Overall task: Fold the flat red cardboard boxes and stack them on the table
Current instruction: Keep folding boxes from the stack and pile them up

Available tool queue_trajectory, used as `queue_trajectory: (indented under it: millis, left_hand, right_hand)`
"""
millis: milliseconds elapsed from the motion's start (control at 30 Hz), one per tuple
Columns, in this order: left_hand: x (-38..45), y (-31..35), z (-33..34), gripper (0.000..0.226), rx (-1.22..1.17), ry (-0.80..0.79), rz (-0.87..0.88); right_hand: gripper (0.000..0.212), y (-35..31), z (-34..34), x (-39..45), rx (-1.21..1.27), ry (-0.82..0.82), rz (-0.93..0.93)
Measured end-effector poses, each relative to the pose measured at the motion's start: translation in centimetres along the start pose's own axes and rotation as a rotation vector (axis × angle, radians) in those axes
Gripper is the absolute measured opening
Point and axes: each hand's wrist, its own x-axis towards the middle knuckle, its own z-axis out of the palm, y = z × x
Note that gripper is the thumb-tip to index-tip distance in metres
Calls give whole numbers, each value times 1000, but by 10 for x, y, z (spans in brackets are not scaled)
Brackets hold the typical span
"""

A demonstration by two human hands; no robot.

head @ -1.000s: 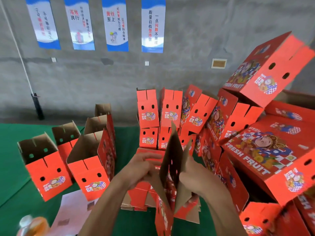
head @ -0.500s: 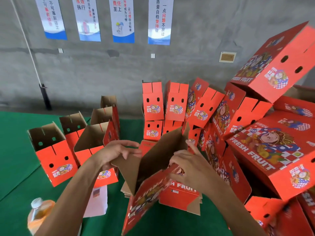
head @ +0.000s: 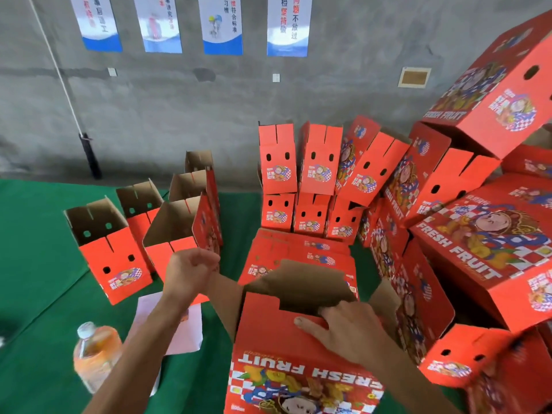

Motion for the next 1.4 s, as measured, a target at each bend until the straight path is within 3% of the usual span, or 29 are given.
queue_trajectory:
  millis: [167,333,400,467,667,767,833,900,1000,1133,1267,1400]
  left_hand:
    - [-18,-23,7,58,75,119,99]
    - [-29,-31,18,39,-107,157,178]
    - [-36,-31,24,42,-276,58,179]
    - [-46,-38,31,47,-278,-72,224]
    - [-75,-61,54,35,293,-440,512]
    - [-66,-66,55,34,482,-495,434]
    - [-63,-65,51,61,395,-538,399]
    - [-63,-62,50,86,348,-532,389]
    - [-63,-59,56,101,405,-470,295]
    - [-59,-57,56,97,371,-506,293]
    - [-54,-54,59,68,402,-441,241]
    - [-36,-39,78,42,640,-290,74]
  right_hand:
    - [102,15,25,-18,64,-43,235]
    - [98,13,34,-24,6,25,272]
    - [98,10,35,-18,38,75,269]
    - [101,6,37,-10,6,37,241]
    - [97,5,40,-1,-112,29,278]
    - [83,6,33,0,-63,254,346]
    - [83,8,32,-1,134,506,428]
    - [85,10,34,-6,519,631,492]
    - [53,2,35,-16,1017,595,467]
    - [45,5,47,-24,1004,557,380]
    - [15,20,53,-20,996,520,321]
    - [25,25,57,-18,1024,389,241]
